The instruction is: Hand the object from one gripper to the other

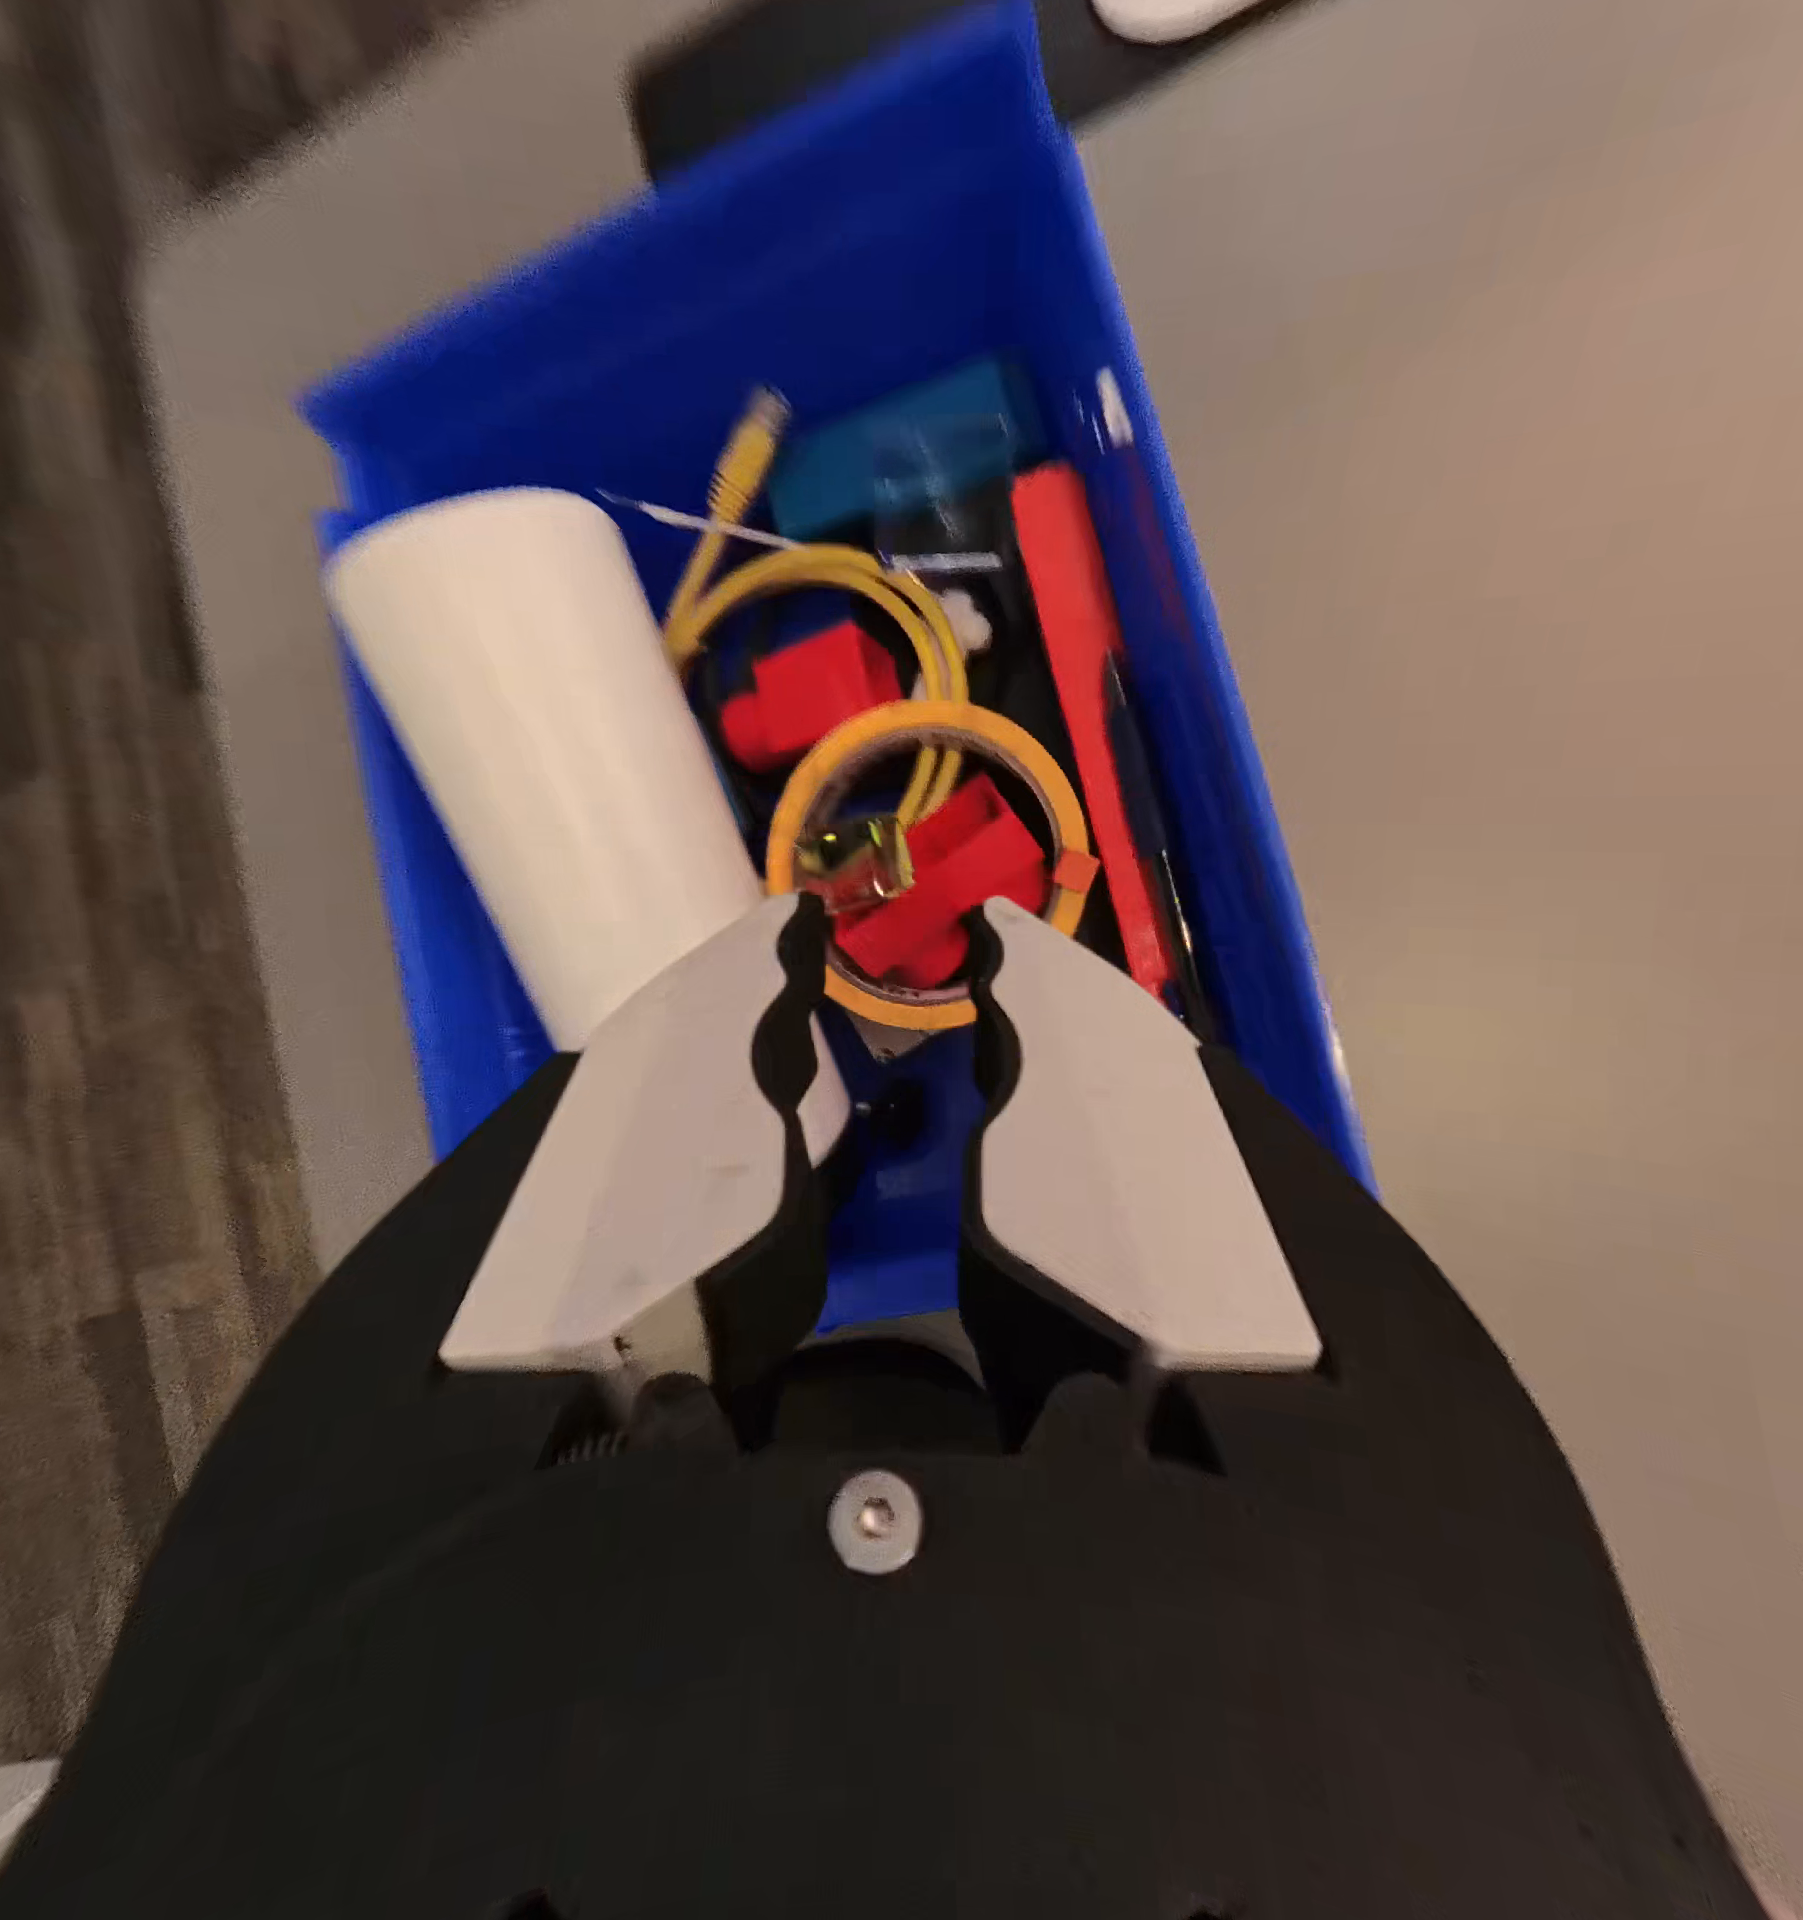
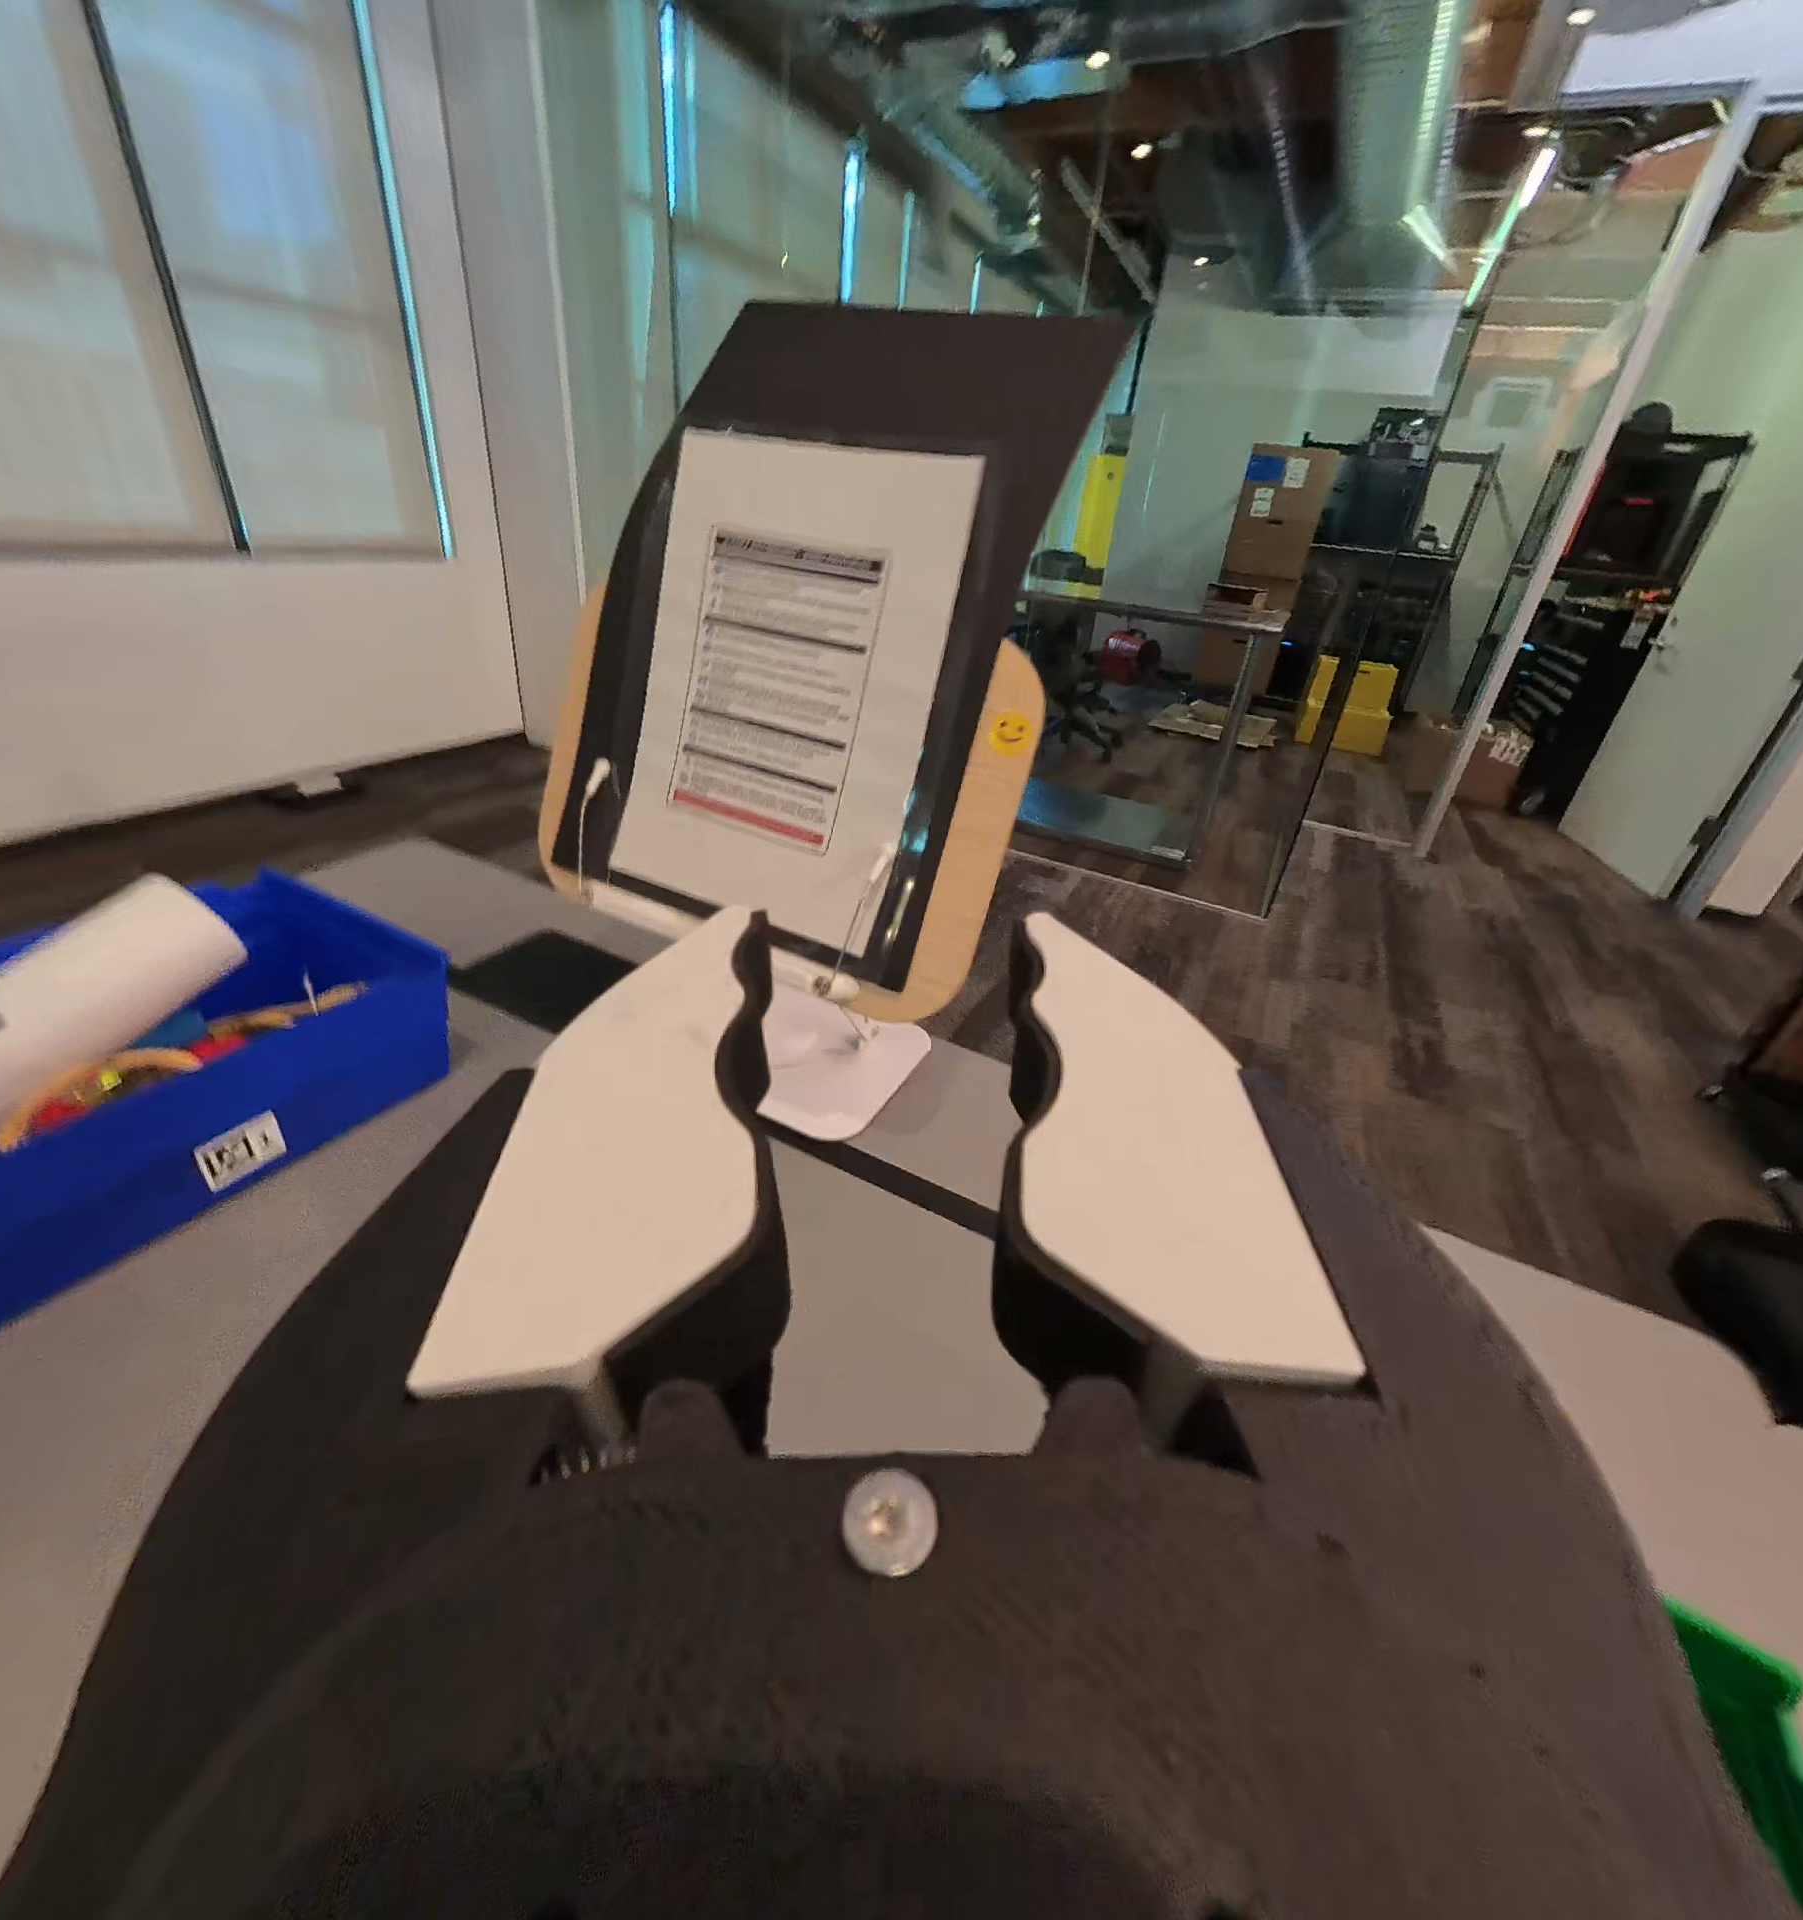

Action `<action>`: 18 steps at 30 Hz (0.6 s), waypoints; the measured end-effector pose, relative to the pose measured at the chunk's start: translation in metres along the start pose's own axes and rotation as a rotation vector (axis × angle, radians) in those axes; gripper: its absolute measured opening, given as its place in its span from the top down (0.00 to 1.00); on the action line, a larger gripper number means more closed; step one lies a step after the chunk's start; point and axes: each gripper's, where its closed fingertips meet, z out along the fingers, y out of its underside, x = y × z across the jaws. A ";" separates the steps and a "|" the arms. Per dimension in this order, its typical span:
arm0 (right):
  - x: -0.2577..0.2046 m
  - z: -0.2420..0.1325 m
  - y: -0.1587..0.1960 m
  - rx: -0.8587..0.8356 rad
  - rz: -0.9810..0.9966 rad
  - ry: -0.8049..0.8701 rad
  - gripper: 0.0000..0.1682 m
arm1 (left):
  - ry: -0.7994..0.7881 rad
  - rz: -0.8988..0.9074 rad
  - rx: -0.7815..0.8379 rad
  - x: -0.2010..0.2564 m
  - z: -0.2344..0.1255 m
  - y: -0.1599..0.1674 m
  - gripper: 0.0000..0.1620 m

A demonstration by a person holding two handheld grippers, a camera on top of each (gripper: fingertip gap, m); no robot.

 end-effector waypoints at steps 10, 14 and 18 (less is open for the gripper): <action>-0.038 0.026 0.018 -0.092 -0.093 -0.089 0.74 | 0.004 -0.113 -0.222 -0.017 0.072 0.027 0.76; -0.038 0.025 0.018 -0.095 -0.103 -0.095 0.74 | -0.008 -0.161 -0.245 -0.018 0.078 0.027 0.77; -0.039 0.026 0.020 -0.105 -0.092 -0.115 0.74 | -0.028 -0.164 -0.280 -0.016 0.084 0.028 0.76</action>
